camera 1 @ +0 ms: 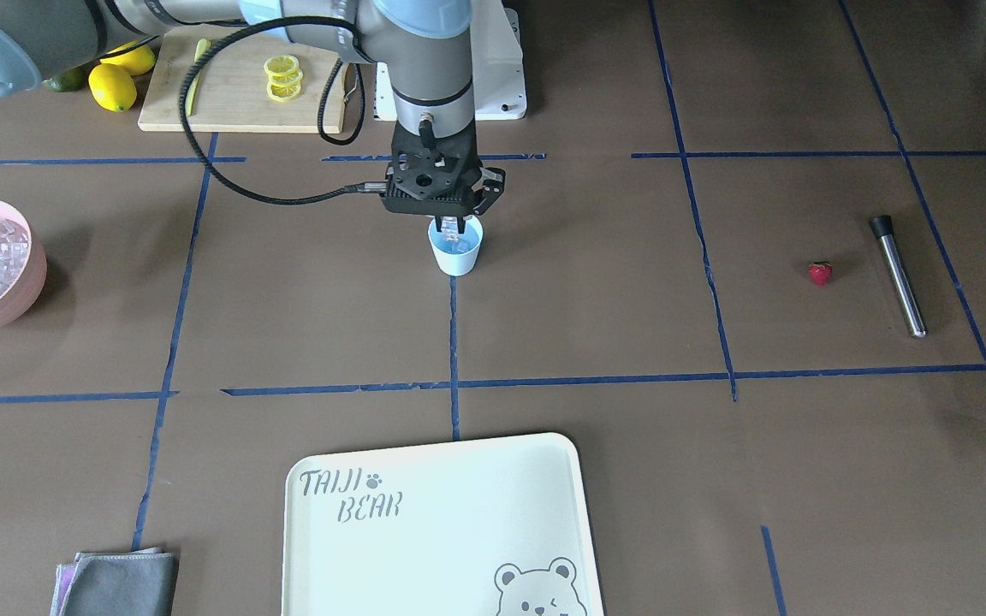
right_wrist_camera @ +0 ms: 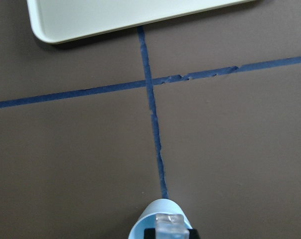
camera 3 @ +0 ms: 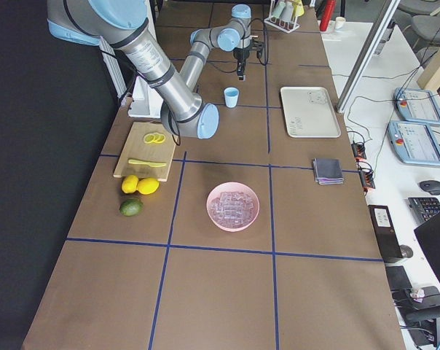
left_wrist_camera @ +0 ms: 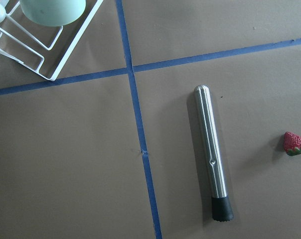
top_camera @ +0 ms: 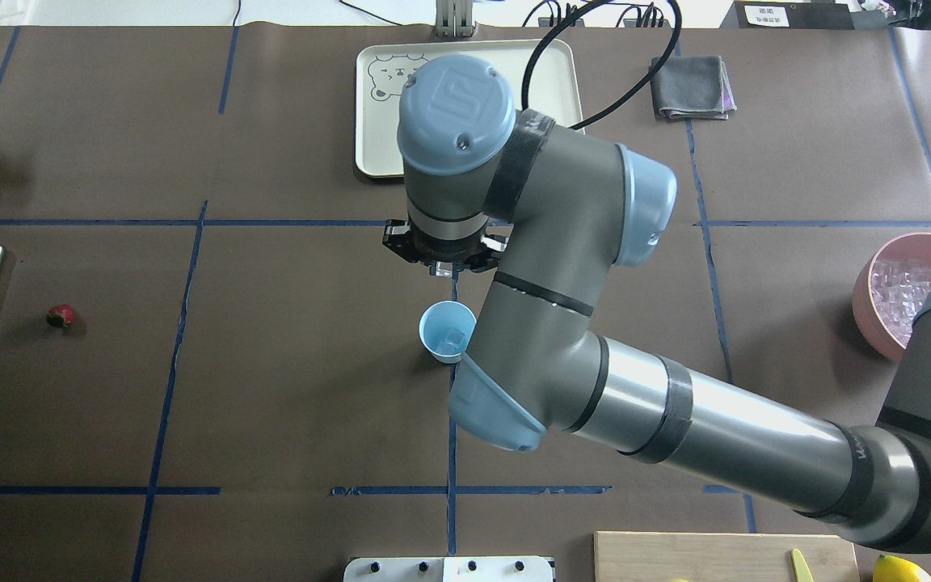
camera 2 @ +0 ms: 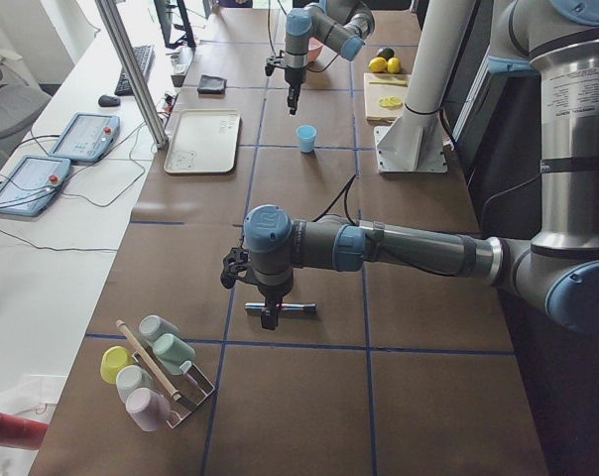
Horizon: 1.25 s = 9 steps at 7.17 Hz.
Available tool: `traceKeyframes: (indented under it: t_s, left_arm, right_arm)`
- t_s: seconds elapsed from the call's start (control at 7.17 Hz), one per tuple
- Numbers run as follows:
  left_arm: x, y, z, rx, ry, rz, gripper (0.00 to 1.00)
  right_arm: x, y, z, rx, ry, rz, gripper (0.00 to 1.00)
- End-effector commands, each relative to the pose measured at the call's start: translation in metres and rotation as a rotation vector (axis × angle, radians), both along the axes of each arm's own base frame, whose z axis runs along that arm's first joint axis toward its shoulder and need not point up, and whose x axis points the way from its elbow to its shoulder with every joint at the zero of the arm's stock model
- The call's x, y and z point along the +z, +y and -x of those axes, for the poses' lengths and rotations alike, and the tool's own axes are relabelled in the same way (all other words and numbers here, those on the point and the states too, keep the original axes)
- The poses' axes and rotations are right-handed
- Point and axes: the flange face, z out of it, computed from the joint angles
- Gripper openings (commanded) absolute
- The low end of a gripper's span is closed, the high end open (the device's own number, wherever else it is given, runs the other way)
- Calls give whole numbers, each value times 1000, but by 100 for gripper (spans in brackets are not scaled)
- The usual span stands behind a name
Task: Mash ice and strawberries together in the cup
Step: 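Carry the ice cube with the right gripper over the cup, then lower the right gripper to the cup opening and open it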
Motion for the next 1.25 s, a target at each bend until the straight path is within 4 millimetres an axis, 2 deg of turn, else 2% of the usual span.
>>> traceKeyframes:
  t_s: [0.0,0.28,0.42,0.56,0.7,1.12]
  left_arm:
    - [0,0,0,0,0,1,100]
    - [0,0,0,0,0,1,100]
    - [0,0,-1,2,0,1,100]
    - [0,0,-1,2,0,1,100]
    - [0,0,-1,2,0,1,100]
    - [0,0,-1,2,0,-1,100]
  right_arm:
    - [18,23,35,-12,34,-9,5]
    - [38,33,44,-29,59,1,8]
    - [44,35,45,-34,67,4,13]
    - [47,35,46,-38,71,-1,88]
    - [46,36,47,-39,72,-5,99]
    - [42,36,45,-40,66,-13,99]
